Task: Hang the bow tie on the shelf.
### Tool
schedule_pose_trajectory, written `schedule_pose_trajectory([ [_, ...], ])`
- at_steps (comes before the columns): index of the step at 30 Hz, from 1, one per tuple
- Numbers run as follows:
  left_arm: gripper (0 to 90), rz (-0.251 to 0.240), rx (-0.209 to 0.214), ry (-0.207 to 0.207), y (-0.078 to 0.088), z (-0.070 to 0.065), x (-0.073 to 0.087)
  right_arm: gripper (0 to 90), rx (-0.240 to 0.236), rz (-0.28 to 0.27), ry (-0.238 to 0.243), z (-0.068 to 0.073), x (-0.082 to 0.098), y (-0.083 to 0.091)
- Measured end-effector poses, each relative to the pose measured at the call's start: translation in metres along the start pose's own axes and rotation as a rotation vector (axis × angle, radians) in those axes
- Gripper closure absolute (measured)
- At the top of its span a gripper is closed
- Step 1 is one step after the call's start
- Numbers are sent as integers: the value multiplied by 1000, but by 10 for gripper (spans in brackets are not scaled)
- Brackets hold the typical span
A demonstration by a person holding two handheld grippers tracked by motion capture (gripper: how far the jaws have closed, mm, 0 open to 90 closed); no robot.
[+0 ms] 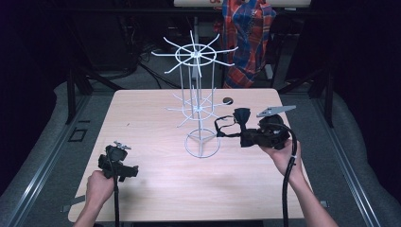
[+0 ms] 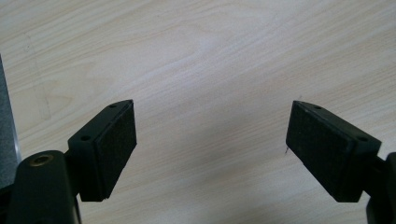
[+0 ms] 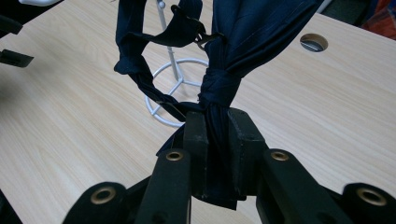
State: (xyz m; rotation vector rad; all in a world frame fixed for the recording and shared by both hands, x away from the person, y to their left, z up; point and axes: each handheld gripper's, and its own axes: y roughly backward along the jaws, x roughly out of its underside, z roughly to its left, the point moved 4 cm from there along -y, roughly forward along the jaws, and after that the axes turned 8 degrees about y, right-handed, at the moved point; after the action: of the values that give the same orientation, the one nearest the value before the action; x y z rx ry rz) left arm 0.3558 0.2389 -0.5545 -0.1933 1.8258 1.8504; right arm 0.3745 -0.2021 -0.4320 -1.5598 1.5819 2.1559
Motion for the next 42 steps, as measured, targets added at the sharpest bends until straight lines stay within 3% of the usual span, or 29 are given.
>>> schedule_pose_trajectory([
  [42, 166, 5, 3, 1, -1, 1, 0, 788, -6, 47, -2, 6, -9, -48],
])
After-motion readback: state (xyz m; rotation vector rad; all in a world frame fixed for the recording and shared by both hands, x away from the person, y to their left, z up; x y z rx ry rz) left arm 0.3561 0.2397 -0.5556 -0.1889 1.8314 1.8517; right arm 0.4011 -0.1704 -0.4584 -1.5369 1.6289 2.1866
